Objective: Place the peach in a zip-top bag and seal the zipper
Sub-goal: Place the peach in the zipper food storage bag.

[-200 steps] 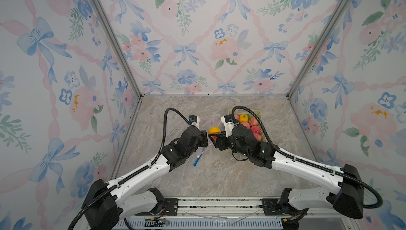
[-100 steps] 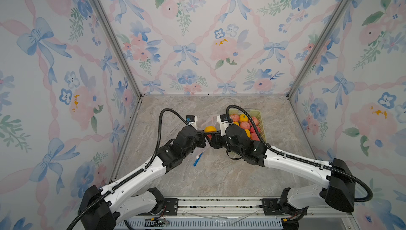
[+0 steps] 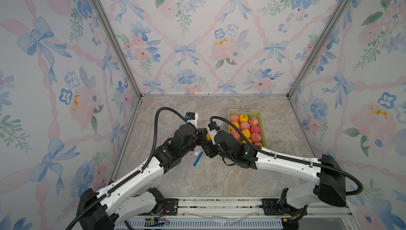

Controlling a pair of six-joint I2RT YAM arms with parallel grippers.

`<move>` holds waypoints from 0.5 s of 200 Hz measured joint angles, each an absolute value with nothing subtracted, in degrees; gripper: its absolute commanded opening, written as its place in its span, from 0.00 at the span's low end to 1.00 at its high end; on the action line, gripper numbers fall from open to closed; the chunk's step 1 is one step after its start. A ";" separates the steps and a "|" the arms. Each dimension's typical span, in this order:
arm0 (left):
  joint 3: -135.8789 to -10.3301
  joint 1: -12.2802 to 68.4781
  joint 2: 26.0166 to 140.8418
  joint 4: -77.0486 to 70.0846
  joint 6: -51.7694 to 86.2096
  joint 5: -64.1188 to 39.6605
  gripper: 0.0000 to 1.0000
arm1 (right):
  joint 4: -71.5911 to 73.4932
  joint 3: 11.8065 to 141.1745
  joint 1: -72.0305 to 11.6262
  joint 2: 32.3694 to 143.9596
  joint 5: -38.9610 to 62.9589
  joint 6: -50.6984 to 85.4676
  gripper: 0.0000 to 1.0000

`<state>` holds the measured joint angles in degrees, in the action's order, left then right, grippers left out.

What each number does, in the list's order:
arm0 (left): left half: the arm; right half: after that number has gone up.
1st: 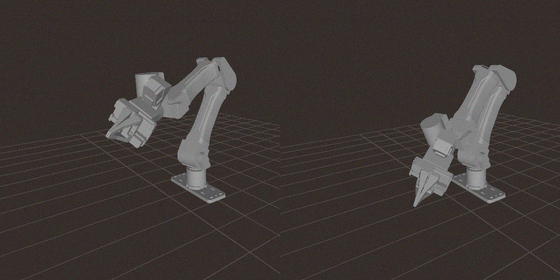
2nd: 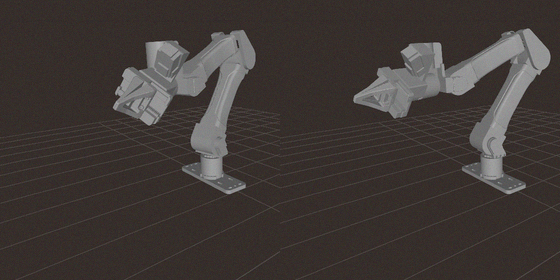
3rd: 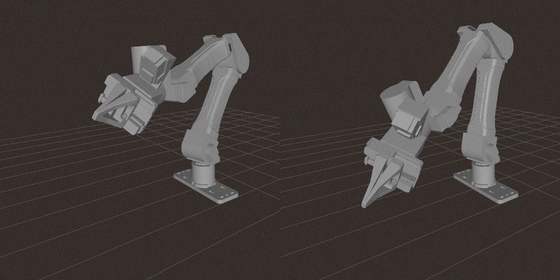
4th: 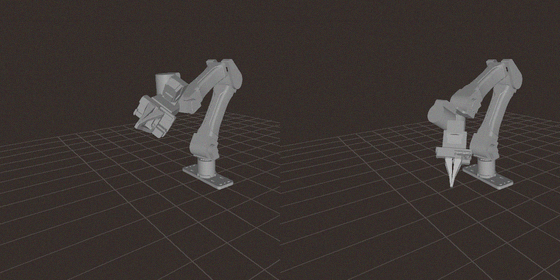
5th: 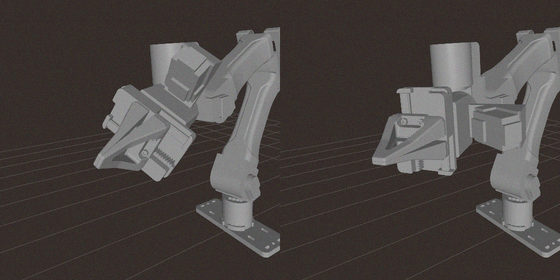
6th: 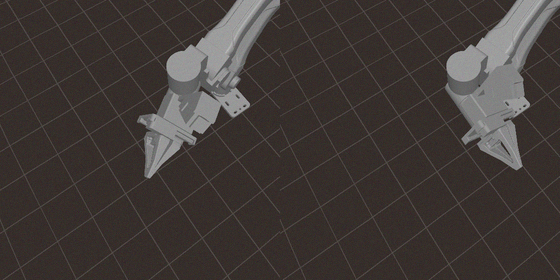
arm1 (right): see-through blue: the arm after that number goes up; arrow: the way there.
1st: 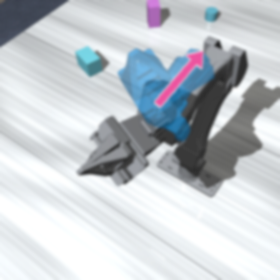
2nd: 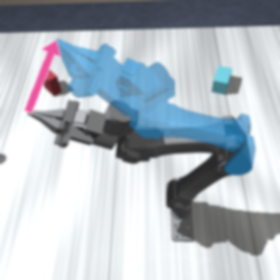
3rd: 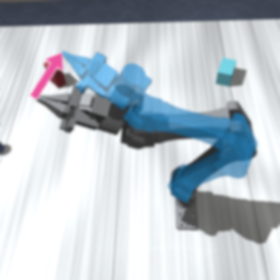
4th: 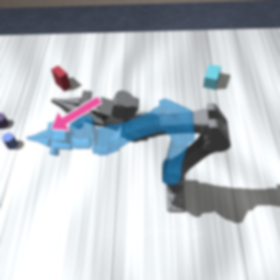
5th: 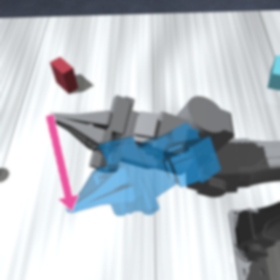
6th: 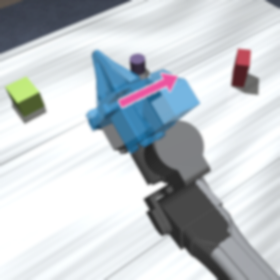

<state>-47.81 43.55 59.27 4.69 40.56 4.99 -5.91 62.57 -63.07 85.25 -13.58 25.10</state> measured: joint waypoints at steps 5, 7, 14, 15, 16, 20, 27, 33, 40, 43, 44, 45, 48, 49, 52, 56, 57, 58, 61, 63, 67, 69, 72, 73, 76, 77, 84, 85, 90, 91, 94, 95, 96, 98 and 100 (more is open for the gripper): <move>-47.81 43.66 59.27 4.40 40.97 4.29 0.00 | -5.82 62.57 -63.11 85.34 -13.32 24.77 0.50; -47.81 43.68 59.29 4.43 41.15 4.16 0.00 | -5.80 62.57 -63.11 85.38 -13.37 24.77 0.50; -47.81 43.68 59.27 4.40 41.76 3.55 0.00 | -5.82 62.57 -63.11 85.38 -13.41 24.58 0.51; -47.81 43.68 59.29 4.40 41.91 3.46 0.00 | -5.85 62.57 -63.11 85.38 -13.41 24.58 0.52; -47.81 43.68 59.29 4.40 41.95 3.42 0.00 | -5.85 62.57 -63.11 85.38 -13.45 24.56 0.52; -47.81 43.68 59.29 4.36 42.26 3.27 0.00 | -5.87 62.57 -63.09 85.38 -13.65 24.58 0.53; -47.81 43.68 59.27 4.36 42.81 2.90 0.00 | -6.04 62.57 -63.09 85.38 -14.06 24.64 0.58; -47.81 43.66 59.22 4.34 43.33 2.59 0.00 | -6.31 62.57 -63.05 85.38 -14.59 25.02 0.60; -47.81 43.64 59.11 4.34 43.83 2.20 0.00 | -6.74 62.57 -63.02 85.38 -15.31 25.52 0.64; -47.81 43.66 59.05 4.34 43.88 2.00 0.00 | -6.96 62.57 -62.94 85.38 -15.70 25.67 0.67; -47.81 43.66 59.00 4.34 43.99 1.93 0.00 | -6.98 62.57 -62.94 85.38 -15.77 25.69 0.68; -47.81 43.66 58.98 4.34 44.05 1.89 0.00 | -7.01 62.57 -62.94 85.38 -15.84 25.78 0.68; -47.79 43.70 58.85 4.36 44.21 1.87 0.00 | -7.29 62.57 -62.85 85.38 -16.38 26.37 0.71; -47.79 43.72 58.81 4.36 44.23 1.83 0.00 | -7.33 62.57 -62.81 85.38 -16.47 26.33 0.71; -47.79 43.75 58.67 4.38 44.29 1.78 0.00 | -7.51 62.57 -62.67 85.38 -16.75 26.63 0.72; -47.77 43.77 58.43 4.38 44.49 1.83 0.00 | -7.73 62.57 -62.61 85.36 -17.43 27.09 0.73; -47.77 43.77 58.41 4.40 44.49 1.83 0.00 | -7.86 62.57 -62.61 85.36 -17.54 27.14 0.74; -47.75 43.77 58.30 4.43 44.56 1.83 0.00 | -7.90 62.57 -62.61 85.34 -17.65 27.29 0.74; -47.72 43.81 58.13 4.43 44.71 1.87 0.00 | -8.10 62.57 -62.54 85.30 -18.15 28.05 0.76; -47.70 43.83 58.02 4.43 44.77 1.91 0.00 | -8.21 62.57 -62.50 85.25 -18.37 27.99 0.77; -47.66 43.86 57.69 4.47 44.93 2.11 0.00 | -8.64 62.57 -62.39 85.10 -18.94 28.88 0.79; -47.64 43.86 57.54 4.51 45.08 2.22 0.00 | -8.93 62.54 -62.37 85.01 -19.25 28.91 0.79; -47.59 43.86 57.32 4.54 45.17 2.33 0.00 | -9.32 62.57 -62.33 84.88 -19.64 29.32 0.81; -47.57 43.86 57.19 4.54 45.19 2.46 0.00 | -9.41 62.57 -62.33 84.84 -19.73 29.52 0.81; -47.51 43.86 56.99 4.54 45.30 2.61 0.00 | -9.78 62.54 -62.30 84.68 -20.25 29.78 0.82; -47.46 43.86 56.86 4.54 45.30 2.76 0.00 | -9.85 62.54 -62.30 84.64 -20.32 29.80 0.82; -47.24 43.86 56.31 4.58 45.47 3.25 0.00 | -10.92 62.57 -62.24 84.18 -21.32 30.76 0.82; -47.18 43.86 56.21 4.56 45.54 3.33 0.00 | -11.03 62.57 -62.22 84.14 -21.41 30.92 0.82; -46.98 43.86 55.83 4.58 45.58 3.79 0.00 | -11.66 62.57 -62.19 83.88 -21.91 31.53 0.82; -46.96 43.86 55.79 4.58 45.58 3.86 0.00 | -11.86 62.57 -62.19 83.81 -21.98 31.59 0.82; -46.81 43.86 55.59 4.56 45.71 4.05 0.00 | -12.23 62.57 -62.17 83.66 -22.28 32.01 0.82; -46.78 43.86 55.57 4.56 45.71 4.10 0.00 | -12.43 62.57 -62.17 83.61 -22.41 32.23 0.82; -46.76 43.86 55.53 4.56 45.71 4.14 0.00 | -12.51 62.57 -62.17 83.57 -22.48 32.25 0.82; -46.70 43.86 55.46 4.56 45.74 4.27 0.00 | -12.73 62.57 -62.17 83.48 -22.63 32.27 0.81; -46.63 43.86 55.40 4.56 45.74 4.36 0.00 | -12.97 62.57 -62.17 83.44 -22.76 32.45 0.81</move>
